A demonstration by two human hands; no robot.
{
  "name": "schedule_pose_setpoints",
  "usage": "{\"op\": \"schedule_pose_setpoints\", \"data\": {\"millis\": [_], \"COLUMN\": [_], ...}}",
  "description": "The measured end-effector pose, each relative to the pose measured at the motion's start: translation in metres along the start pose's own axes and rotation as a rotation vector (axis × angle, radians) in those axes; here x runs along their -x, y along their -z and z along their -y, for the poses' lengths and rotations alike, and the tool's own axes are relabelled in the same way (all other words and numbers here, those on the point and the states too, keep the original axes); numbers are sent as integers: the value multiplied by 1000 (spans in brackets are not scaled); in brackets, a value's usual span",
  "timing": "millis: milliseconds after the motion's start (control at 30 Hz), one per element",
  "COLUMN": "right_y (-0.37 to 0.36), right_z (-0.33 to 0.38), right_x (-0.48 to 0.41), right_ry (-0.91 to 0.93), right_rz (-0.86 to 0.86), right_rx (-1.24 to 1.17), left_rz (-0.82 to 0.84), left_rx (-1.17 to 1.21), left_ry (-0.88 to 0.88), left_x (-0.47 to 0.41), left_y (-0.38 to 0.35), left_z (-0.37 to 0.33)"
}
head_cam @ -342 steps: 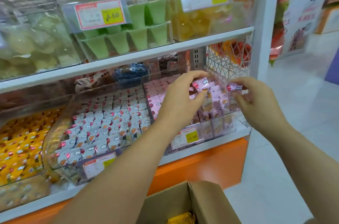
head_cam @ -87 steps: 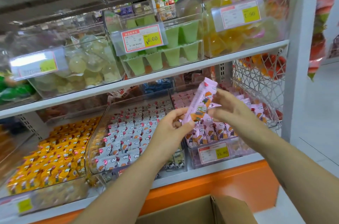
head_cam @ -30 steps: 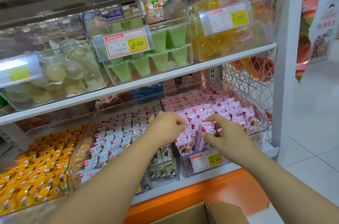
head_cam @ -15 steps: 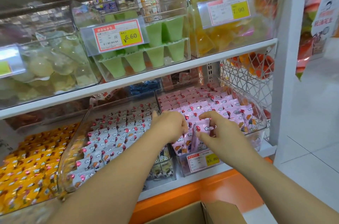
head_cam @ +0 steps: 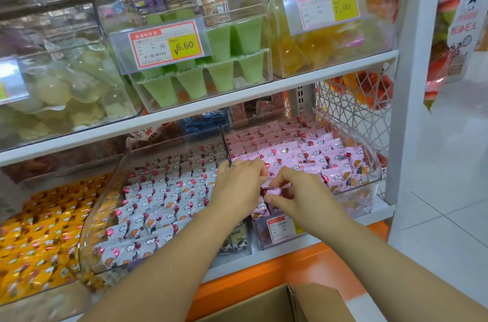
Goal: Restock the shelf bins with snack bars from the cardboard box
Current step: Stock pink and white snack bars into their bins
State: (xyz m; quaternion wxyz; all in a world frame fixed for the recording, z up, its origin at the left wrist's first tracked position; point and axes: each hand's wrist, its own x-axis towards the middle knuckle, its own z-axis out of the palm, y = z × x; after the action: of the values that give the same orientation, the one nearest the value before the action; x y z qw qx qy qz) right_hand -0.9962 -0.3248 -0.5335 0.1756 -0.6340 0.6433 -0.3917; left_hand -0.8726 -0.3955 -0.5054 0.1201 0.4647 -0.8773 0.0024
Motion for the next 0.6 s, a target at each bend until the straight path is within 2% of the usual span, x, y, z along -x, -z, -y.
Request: {"op": "schedule_pose_setpoints", "data": {"millis": [100,167,267,367,433,600], "right_y": [1,9,31,58,65,59], "right_z": [1,1,-4,-22,-34,-50], "right_x": [1,5,12,19,20,7], "right_ry": [11,49,56,-78,-134,-121], "right_rz": [49,100,7,-154,-132,-52], "right_rx": [29,52,174,263,328,389], "left_rz": [-9,3,40,66,76,152], "left_rx": [230,283,194,142,101,-10], "left_ry": [-17,-95,-167,-135,-145,-212], "left_x": [6,15,27,26,20,2], "left_y": [7,9,9,9,8,-5], "left_z": [8,11,7,-2,-12,-33]}}
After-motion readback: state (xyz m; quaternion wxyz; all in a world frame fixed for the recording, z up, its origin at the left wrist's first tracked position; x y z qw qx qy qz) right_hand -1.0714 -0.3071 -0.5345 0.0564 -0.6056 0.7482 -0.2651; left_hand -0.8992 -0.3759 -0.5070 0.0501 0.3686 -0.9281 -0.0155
